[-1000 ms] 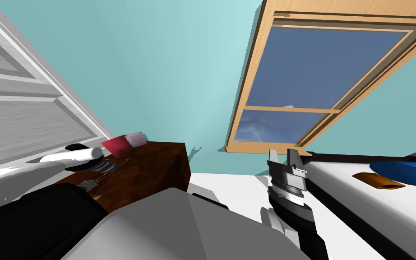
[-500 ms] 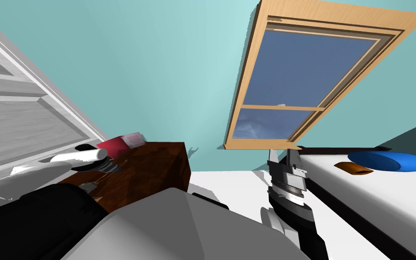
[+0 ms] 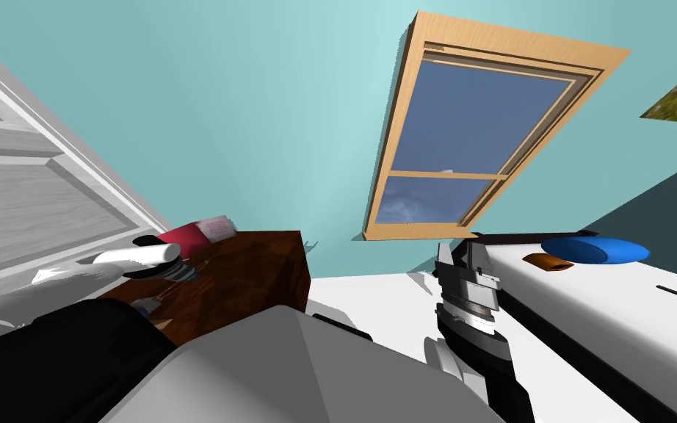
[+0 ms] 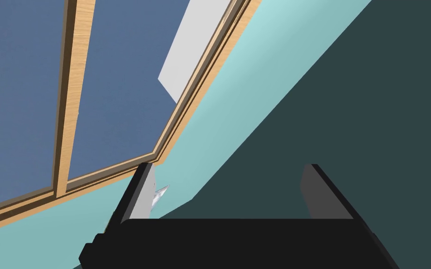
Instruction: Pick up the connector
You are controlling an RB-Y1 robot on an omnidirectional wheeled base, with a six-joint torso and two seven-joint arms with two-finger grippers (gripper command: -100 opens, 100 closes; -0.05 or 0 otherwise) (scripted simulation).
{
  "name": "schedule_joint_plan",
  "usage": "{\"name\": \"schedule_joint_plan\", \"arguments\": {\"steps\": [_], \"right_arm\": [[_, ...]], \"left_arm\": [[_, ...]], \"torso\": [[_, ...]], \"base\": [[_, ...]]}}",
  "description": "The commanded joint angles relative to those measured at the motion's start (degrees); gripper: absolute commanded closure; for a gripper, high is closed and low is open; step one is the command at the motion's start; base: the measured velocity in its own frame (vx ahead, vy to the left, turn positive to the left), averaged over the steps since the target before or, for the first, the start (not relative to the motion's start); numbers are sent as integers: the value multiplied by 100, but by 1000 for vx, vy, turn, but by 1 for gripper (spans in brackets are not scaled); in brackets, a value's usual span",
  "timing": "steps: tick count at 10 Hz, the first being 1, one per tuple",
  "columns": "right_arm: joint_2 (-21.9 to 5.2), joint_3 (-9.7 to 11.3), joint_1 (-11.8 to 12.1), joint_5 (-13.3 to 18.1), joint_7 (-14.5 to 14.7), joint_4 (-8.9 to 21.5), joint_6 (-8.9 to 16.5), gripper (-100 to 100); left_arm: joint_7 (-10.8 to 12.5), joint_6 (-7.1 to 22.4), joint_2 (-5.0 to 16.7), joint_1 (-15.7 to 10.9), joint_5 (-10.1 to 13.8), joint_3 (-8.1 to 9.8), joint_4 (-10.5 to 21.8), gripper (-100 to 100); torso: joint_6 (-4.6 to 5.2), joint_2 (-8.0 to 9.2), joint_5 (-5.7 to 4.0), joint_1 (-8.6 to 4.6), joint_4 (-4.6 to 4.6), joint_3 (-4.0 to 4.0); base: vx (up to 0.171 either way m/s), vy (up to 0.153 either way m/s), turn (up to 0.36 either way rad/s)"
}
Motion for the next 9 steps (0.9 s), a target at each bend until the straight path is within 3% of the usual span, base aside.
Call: {"name": "schedule_joint_plan", "arguments": {"steps": [1, 5, 6, 7, 9], "right_arm": [[0, 0, 0, 0, 0, 0, 0, 0], [0, 0, 0, 0, 0, 0, 0, 0], [0, 0, 0, 0, 0, 0, 0, 0], [0, 0, 0, 0, 0, 0, 0, 0], [0, 0, 2, 0, 0, 0, 0, 0]], "left_arm": [[0, 0, 0, 0, 0, 0, 0, 100], [4, 1, -1, 0, 3, 3, 3, 100], [5, 1, -2, 0, 4, 3, 4, 0], [-179, 15, 12, 12, 69, 70, 54, 100], [-426, 37, 32, 21, 163, 163, 135, 100]], "torso": [[0, 0, 0, 0, 0, 0], [3, -17, -1, -4, -6, -11], [4, -18, -1, -5, -6, -12], [5, -19, -2, -5, -6, -12], [0, -43, -6, -22, -12, -26]], "base": [[-6, 4, 4], [0, 0, 0], [0, 0, 0], [50, -15, 109], [92, -51, 117]]}}
